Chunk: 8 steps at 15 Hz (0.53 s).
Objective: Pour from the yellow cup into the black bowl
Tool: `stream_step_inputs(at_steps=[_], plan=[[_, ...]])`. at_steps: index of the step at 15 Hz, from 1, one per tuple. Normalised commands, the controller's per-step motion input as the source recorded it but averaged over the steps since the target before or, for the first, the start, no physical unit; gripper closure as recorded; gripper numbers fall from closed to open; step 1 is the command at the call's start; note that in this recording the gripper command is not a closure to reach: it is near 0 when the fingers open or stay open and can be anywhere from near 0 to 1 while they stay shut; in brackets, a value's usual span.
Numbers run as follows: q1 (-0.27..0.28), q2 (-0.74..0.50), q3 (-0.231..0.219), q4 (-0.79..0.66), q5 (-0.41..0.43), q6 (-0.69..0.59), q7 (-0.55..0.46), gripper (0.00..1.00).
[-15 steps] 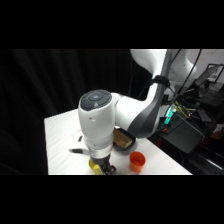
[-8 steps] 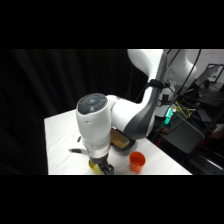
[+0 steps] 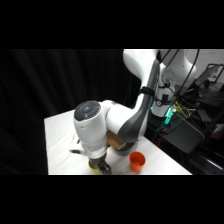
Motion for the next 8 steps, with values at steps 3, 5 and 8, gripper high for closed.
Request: stream_step_inputs(at_steps=[3,5,8], plan=[[-0.022,0.05,0.045,0.16,0.108,-0.07,-0.07,1.0],[-0.004,-0.02,0.022,0.12,0.083,-0.08,-0.05,1.0],[0.006,-0.06,0.0,0.07,0.057,-0.06,-0.05,0.32]])
